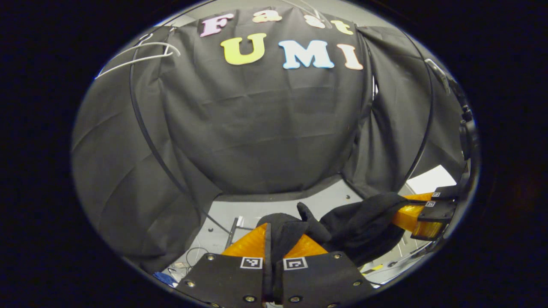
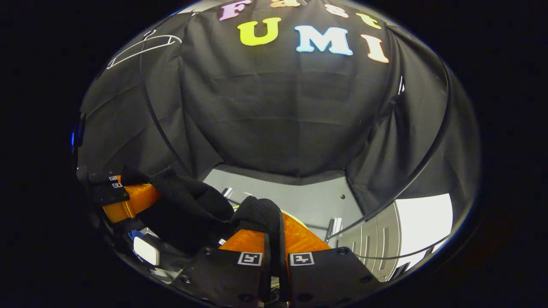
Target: Grasp the clothes on the hanger with both hands and then place them into the laundry hamper below.
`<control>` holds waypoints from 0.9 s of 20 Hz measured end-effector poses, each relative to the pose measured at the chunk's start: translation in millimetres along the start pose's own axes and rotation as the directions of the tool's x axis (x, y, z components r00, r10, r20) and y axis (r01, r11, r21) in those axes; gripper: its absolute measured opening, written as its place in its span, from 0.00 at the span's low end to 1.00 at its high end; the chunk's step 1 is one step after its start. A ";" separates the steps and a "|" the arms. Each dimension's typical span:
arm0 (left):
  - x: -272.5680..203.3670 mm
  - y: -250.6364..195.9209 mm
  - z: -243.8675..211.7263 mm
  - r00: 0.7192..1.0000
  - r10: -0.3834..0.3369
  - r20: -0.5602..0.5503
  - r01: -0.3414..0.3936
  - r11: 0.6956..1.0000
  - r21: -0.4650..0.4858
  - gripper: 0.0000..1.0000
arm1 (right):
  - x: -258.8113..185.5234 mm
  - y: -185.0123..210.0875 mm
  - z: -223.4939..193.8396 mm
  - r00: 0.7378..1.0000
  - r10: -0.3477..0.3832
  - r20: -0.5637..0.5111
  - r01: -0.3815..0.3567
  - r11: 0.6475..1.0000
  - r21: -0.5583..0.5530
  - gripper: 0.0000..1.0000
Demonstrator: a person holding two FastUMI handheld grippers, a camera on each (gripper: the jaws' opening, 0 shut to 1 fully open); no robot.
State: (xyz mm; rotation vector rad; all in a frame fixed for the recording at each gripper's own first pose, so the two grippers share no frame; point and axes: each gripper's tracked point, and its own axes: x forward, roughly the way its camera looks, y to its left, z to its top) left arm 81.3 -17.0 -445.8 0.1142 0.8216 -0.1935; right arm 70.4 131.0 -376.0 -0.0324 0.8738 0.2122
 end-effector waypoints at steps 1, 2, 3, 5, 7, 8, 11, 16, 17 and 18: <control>2.0 -0.2 -11.7 1.000 0.002 -0.027 -0.002 1.000 -0.002 0.03 | 2.6 -1.8 -5.7 1.000 -0.006 -0.016 0.006 1.000 0.000 0.10; 3.6 0.1 -21.7 0.999 0.005 -0.049 -0.005 1.000 -0.002 0.03 | 3.3 -2.9 -12.4 0.999 -0.008 -0.032 0.008 1.000 0.002 0.10; 6.6 -1.5 -30.3 0.998 -0.002 -0.068 0.002 1.000 -0.004 0.01 | 1.3 -3.5 -17.1 0.999 -0.005 -0.047 0.005 1.000 0.004 0.10; 7.5 -0.9 -50.4 0.993 -0.014 -0.119 0.014 1.000 0.002 0.01 | 2.0 -2.1 -25.3 0.997 -0.003 -0.078 0.004 1.000 0.004 0.18; 4.6 0.6 -56.6 0.991 -0.014 -0.134 0.017 1.000 0.018 0.22 | 3.8 0.9 -34.9 0.995 0.013 -0.102 -0.012 1.000 0.009 0.32; 4.8 1.9 -55.4 0.993 -0.012 -0.121 0.015 1.000 0.026 0.37 | 2.0 3.5 -31.7 0.995 0.023 -0.093 -0.022 1.000 0.014 0.42; -2.1 2.6 -45.5 0.996 -0.011 -0.090 0.015 0.999 0.039 0.82 | -1.1 7.5 -27.5 0.997 0.025 -0.079 -0.025 1.000 -0.004 0.81; -10.4 9.9 -40.0 0.998 -0.004 -0.065 0.006 0.999 0.039 0.96 | -15.7 8.1 -28.3 0.998 0.009 -0.062 -0.010 1.000 -0.012 0.97; -14.4 12.0 -38.2 0.998 0.000 -0.057 0.002 0.999 0.040 0.96 | -18.9 8.3 -26.0 0.999 0.009 -0.053 -0.009 1.000 -0.006 0.97; -19.0 14.7 -33.1 0.999 0.005 -0.043 -0.003 0.999 0.039 0.96 | -22.8 8.7 -22.4 0.999 0.006 -0.039 -0.006 1.000 -0.002 0.98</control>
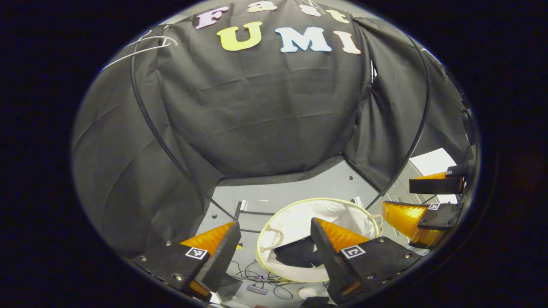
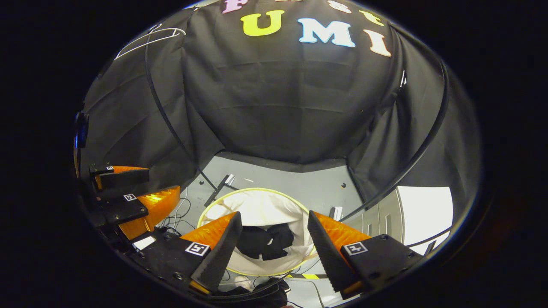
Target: Grasp the clothes on the hanger with both hands and then place them into the laundry hamper below.
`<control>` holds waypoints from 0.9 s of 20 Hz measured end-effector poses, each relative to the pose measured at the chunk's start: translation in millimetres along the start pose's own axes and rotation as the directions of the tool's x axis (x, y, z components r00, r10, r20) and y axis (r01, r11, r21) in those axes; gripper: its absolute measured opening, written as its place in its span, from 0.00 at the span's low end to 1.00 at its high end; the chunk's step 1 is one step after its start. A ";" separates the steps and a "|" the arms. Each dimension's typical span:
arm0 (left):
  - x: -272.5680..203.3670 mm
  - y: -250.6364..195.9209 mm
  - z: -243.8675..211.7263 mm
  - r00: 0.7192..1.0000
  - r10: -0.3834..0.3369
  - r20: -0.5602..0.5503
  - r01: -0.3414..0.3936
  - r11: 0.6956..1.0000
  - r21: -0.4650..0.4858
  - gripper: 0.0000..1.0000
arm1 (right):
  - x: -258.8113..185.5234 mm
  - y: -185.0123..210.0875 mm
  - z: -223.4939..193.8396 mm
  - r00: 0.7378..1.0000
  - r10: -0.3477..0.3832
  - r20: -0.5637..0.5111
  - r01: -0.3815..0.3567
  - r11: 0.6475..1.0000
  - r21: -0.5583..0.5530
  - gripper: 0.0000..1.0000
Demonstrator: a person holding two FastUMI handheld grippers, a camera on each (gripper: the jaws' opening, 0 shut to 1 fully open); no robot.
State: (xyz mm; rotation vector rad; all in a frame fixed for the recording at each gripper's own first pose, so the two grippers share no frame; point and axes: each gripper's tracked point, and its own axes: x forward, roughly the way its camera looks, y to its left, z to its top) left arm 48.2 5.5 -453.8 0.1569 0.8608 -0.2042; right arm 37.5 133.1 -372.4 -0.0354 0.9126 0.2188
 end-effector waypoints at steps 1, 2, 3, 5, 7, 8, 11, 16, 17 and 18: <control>-7.5 3.0 7.6 1.000 0.002 0.019 -0.002 1.000 -0.003 0.96 | -5.7 -1.1 6.5 1.000 -0.005 0.018 0.005 1.000 0.004 0.98; -15.3 6.0 16.7 0.999 0.003 0.042 -0.002 1.000 -0.006 0.96 | -12.7 -1.4 12.4 0.999 -0.009 0.041 0.009 1.000 0.011 0.98; -23.6 8.3 25.1 0.998 0.004 0.065 -0.004 1.000 -0.008 0.96 | -19.7 -2.2 20.3 0.998 -0.015 0.063 0.014 1.000 0.018 0.98; -42.7 12.3 46.6 0.993 0.001 0.117 0.000 1.000 -0.012 0.96 | -37.6 -5.0 38.5 0.993 -0.031 0.115 0.027 0.999 0.034 0.98; -64.9 16.1 71.7 0.985 -0.002 0.174 0.004 1.000 -0.012 0.97 | -57.2 -7.1 61.3 0.982 -0.046 0.183 0.037 0.998 0.053 0.97; -75.4 19.4 84.4 0.979 0.004 0.203 -0.001 1.000 -0.014 0.96 | -68.4 -7.2 71.5 0.975 -0.049 0.215 0.037 0.997 0.060 0.97; -106.2 18.8 125.6 0.956 0.011 0.293 -0.004 1.000 -0.025 0.96 | -103.5 -16.5 107.5 0.949 -0.065 0.310 0.049 0.997 0.058 0.97; -173.0 7.3 198.0 0.899 0.035 0.436 -0.012 0.998 -0.056 0.96 | -172.9 -50.3 153.6 0.885 -0.098 0.455 0.077 0.995 0.065 0.93; -190.2 5.8 209.5 0.885 0.039 0.464 -0.011 0.998 -0.062 0.96 | -189.6 -58.1 163.4 0.869 -0.107 0.483 0.088 0.994 0.062 0.93; -208.8 3.0 224.4 0.868 0.039 0.495 -0.006 0.998 -0.068 0.96 | -205.1 -66.2 173.9 0.851 -0.113 0.512 0.098 0.994 0.055 1.00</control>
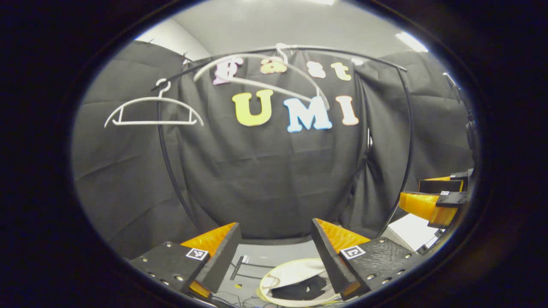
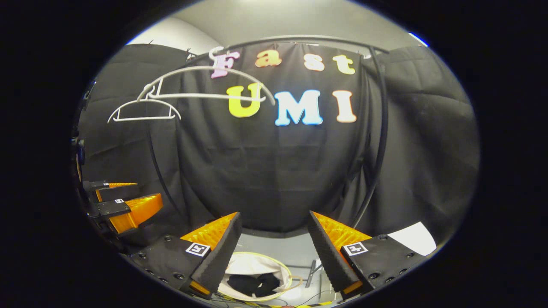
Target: Grasp the clothes on the hanger with both hands and then place them into the laundry hamper below.
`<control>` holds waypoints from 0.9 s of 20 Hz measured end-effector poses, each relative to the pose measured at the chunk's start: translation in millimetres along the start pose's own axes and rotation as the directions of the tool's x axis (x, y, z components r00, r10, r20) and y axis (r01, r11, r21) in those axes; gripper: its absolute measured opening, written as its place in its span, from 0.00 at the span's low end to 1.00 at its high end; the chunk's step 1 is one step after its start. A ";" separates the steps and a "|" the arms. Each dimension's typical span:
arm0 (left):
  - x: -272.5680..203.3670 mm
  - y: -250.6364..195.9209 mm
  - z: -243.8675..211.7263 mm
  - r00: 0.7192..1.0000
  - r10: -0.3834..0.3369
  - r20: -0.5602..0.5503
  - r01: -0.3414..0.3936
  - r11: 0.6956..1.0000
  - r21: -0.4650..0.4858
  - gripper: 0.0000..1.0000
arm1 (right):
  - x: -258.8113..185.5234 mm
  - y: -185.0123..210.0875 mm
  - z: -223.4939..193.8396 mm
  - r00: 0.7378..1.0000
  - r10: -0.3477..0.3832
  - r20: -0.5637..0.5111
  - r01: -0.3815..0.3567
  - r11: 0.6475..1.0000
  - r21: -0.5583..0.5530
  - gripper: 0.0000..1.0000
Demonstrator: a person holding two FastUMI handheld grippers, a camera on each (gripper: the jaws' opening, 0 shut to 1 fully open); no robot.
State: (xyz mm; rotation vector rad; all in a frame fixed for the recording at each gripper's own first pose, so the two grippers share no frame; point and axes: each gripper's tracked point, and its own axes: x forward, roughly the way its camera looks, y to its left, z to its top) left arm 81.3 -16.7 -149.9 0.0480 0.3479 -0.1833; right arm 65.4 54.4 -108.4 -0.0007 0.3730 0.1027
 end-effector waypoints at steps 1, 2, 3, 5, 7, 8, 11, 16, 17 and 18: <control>-10.8 -2.9 21.1 0.999 0.003 0.037 -0.003 1.000 -0.006 0.96 | -9.1 -9.5 14.5 0.999 -0.010 0.034 0.010 1.000 -0.012 0.93; -21.0 -4.3 38.5 0.998 0.004 0.062 -0.004 1.000 -0.007 0.96 | -20.4 -18.5 24.4 0.998 -0.021 0.060 0.022 0.999 -0.025 0.97; -33.6 -4.3 54.3 0.997 0.003 0.082 -0.003 1.000 -0.005 0.96 | -30.6 -27.0 35.1 0.996 -0.029 0.085 0.032 0.999 -0.035 0.95; -58.1 -7.0 81.6 0.993 0.007 0.121 -0.006 1.000 -0.003 0.96 | -53.0 -38.8 55.4 0.990 -0.041 0.134 0.047 0.998 -0.040 0.92; -82.2 -8.7 107.3 0.987 0.018 0.158 -0.017 1.000 -0.012 0.96 | -75.0 -48.7 70.6 0.983 -0.049 0.179 0.055 0.998 -0.030 0.93; -93.3 -9.0 118.6 0.985 0.023 0.173 -0.020 1.000 -0.019 0.96 | -84.8 -51.5 77.2 0.979 -0.052 0.197 0.058 0.998 -0.022 0.93; -124.2 -11.1 142.6 0.975 0.041 0.220 -0.037 0.999 -0.019 0.96 | -112.8 -61.7 91.4 0.969 -0.066 0.239 0.068 0.998 -0.001 0.93; -153.7 -3.4 159.2 0.958 0.076 0.276 -0.075 0.997 -0.016 0.96 | -151.8 -84.4 98.7 0.951 -0.099 0.292 0.092 0.995 0.036 0.94; -159.9 -3.3 159.0 0.956 0.080 0.282 -0.077 0.997 -0.021 0.96 | -157.8 -87.6 99.5 0.947 -0.105 0.303 0.099 0.994 0.036 0.96; -166.4 -2.1 158.7 0.955 0.086 0.284 -0.082 0.996 -0.028 0.96 | -163.5 -90.4 99.5 0.944 -0.109 0.310 0.103 0.994 0.037 0.98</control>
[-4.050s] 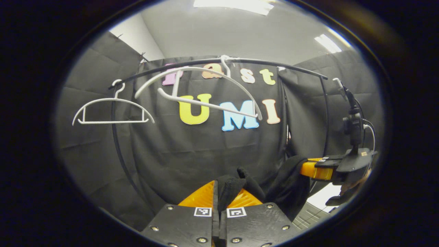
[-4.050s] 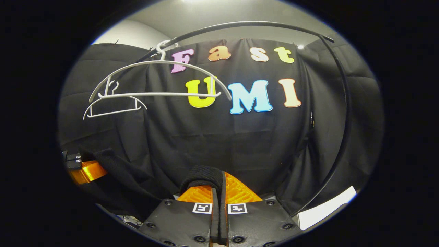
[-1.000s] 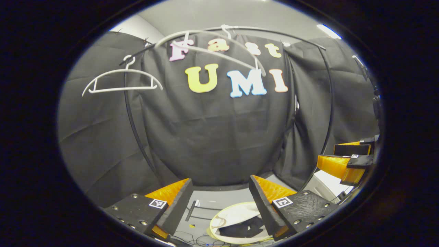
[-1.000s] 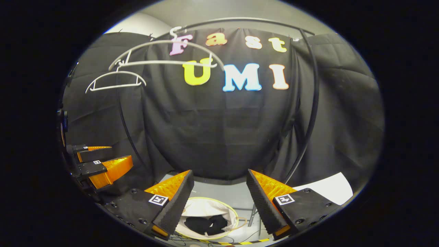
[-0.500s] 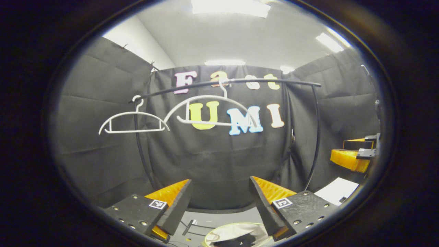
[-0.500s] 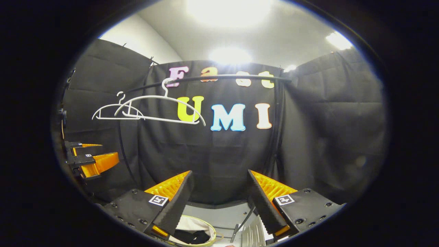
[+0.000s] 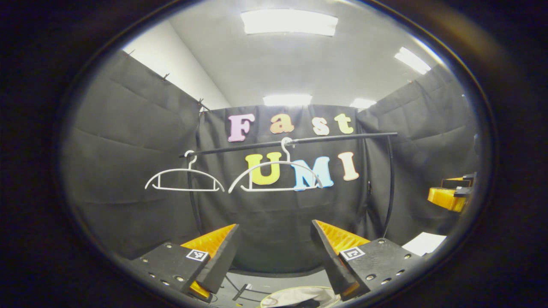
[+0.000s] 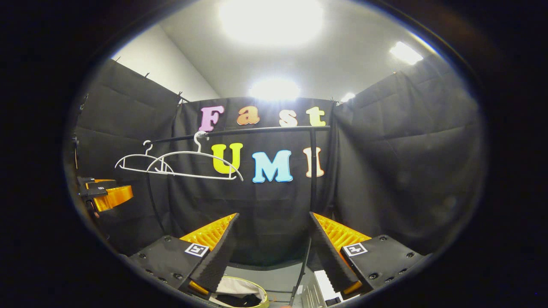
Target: Grasp the clothes on the hanger with both hands and then place them into the laundry hamper below.
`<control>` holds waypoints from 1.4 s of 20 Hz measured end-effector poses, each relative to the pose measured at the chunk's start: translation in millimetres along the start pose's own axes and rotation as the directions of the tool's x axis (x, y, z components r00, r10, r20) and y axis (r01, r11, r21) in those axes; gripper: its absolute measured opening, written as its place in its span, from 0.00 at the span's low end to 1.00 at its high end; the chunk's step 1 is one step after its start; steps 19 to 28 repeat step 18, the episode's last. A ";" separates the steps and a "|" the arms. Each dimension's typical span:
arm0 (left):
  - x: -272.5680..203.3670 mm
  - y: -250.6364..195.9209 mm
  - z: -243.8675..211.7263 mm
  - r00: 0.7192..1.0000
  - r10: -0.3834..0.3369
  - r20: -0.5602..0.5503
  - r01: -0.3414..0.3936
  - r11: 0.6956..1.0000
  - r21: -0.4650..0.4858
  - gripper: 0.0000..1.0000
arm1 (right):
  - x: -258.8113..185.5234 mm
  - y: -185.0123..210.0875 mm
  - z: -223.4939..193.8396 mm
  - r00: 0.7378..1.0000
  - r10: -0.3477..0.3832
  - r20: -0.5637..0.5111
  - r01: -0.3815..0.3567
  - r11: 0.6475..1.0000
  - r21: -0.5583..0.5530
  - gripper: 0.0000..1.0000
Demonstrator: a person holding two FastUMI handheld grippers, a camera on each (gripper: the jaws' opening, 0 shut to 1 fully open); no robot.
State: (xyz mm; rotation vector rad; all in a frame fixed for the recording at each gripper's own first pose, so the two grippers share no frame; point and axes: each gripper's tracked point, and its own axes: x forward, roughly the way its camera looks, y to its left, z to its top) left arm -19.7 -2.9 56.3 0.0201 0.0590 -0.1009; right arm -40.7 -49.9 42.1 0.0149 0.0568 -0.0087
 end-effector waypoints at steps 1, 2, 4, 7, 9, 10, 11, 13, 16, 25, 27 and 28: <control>-6.1 2.3 0.8 1.000 0.009 0.001 -0.009 1.000 -0.002 0.96 | -4.8 -2.7 1.5 1.000 -0.003 0.009 0.003 1.000 0.003 0.99; -8.7 4.9 1.4 1.000 0.020 0.003 -0.020 1.000 -0.003 0.96 | -8.8 -5.1 2.2 1.000 -0.007 0.017 0.007 1.000 0.004 1.00; -16.3 5.9 4.5 1.000 0.029 0.009 -0.029 1.000 0.002 0.96 | -17.6 -11.5 3.8 0.999 -0.017 0.033 0.017 1.000 0.008 0.94; -25.6 3.9 9.0 0.999 0.034 0.018 -0.034 0.999 0.020 0.96 | -24.3 -15.5 2.0 0.999 -0.023 0.038 0.022 1.000 0.013 0.94; -29.5 2.2 10.4 0.999 0.034 0.022 -0.035 0.999 0.024 0.96 | -27.0 -14.6 0.6 0.999 -0.020 0.039 0.020 1.000 0.013 0.94; -31.6 0.8 11.5 0.999 0.032 0.024 -0.033 0.999 0.024 0.96 | -27.2 -14.5 1.2 0.999 -0.020 0.041 0.020 1.000 0.012 0.94; -34.8 -1.1 10.3 0.999 0.032 0.025 -0.032 0.999 0.024 0.96 | -27.0 -14.7 1.4 0.999 -0.019 0.043 0.018 1.000 0.011 0.98; -35.7 -1.5 6.8 0.999 0.034 0.027 -0.034 0.999 0.027 0.96 | -26.7 -13.2 1.9 0.999 -0.014 0.045 0.013 1.000 0.011 0.94; -33.9 0.4 5.5 0.999 0.039 0.035 -0.040 0.999 0.028 0.96 | -25.7 -11.8 2.0 0.999 -0.010 0.048 0.009 1.000 0.014 0.98; -32.4 1.9 3.7 0.999 0.042 0.034 -0.043 0.999 0.025 0.96 | -24.1 -11.5 1.6 0.999 -0.010 0.050 0.010 1.000 0.008 0.98; -32.4 1.9 3.7 0.999 0.042 0.034 -0.043 0.999 0.025 0.96 | -24.1 -11.5 1.6 0.999 -0.010 0.050 0.010 1.000 0.008 0.98; -32.4 1.9 3.7 0.999 0.042 0.034 -0.043 0.999 0.025 0.96 | -24.1 -11.5 1.6 0.999 -0.010 0.050 0.010 1.000 0.008 0.98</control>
